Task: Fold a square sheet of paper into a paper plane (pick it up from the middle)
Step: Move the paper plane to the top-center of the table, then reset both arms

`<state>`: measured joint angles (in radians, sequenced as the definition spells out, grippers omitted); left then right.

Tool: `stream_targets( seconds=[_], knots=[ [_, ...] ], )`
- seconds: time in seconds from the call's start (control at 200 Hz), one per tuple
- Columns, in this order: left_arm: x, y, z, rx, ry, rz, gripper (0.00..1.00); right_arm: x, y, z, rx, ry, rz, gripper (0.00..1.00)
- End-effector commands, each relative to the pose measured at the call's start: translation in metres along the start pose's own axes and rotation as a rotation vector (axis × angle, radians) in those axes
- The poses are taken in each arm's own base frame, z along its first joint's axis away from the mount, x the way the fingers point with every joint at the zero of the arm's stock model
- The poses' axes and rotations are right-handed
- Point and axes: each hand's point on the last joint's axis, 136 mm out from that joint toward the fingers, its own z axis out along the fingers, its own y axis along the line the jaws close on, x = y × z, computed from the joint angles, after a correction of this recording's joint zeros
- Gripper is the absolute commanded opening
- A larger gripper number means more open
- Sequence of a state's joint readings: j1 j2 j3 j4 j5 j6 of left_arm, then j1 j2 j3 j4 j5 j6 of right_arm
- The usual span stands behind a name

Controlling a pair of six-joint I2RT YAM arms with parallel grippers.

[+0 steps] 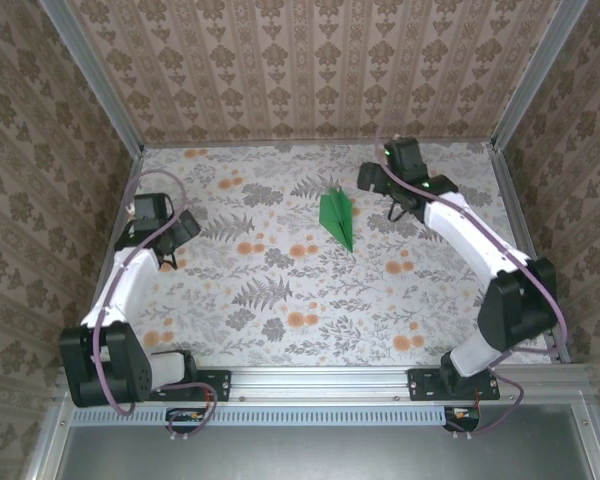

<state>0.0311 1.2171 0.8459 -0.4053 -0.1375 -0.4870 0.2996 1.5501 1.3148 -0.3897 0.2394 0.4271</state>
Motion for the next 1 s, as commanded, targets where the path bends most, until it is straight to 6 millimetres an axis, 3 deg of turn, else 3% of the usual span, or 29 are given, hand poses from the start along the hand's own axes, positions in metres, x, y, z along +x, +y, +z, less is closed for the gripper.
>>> stream_targets(
  seconds=[0.0, 0.1, 0.13, 0.205, 0.34, 0.57, 0.81, 0.995],
  knots=[
    [-0.015, 0.021, -0.007, -0.056, -0.145, 0.067, 1.0, -0.007, -0.057, -0.01, 0.188, -0.118, 0.003, 1.0],
    [-0.022, 0.029, -0.011, -0.066, -0.291, 0.076, 1.0, 0.006, -0.102, -0.015, 0.33, -0.163, -0.009, 1.0],
    [-0.023, 0.03, -0.011, -0.064, -0.329, 0.083, 1.0, 0.003, -0.113, -0.025, 0.355, -0.204, 0.002, 1.0],
    [-0.024, 0.029, -0.008, -0.045, -0.397, 0.108, 1.0, 0.019, -0.139, -0.024, 0.422, -0.24, 0.0, 1.0],
    [-0.021, 0.019, 0.006, 0.001, -0.426, 0.172, 1.0, 0.043, -0.163, -0.014, 0.438, -0.276, 0.0, 1.0],
    [-0.008, -0.017, 0.025, 0.148, -0.464, 0.35, 1.0, 0.059, -0.162, 0.014, 0.381, -0.311, -0.084, 1.0],
    [-0.005, -0.031, 0.038, 0.219, -0.529, 0.412, 1.0, 0.078, -0.139, 0.042, 0.178, -0.296, -0.158, 1.0],
    [0.001, -0.036, 0.055, 0.242, -0.529, 0.431, 1.0, 0.086, -0.13, 0.042, 0.077, -0.336, -0.174, 1.0]
  ],
)
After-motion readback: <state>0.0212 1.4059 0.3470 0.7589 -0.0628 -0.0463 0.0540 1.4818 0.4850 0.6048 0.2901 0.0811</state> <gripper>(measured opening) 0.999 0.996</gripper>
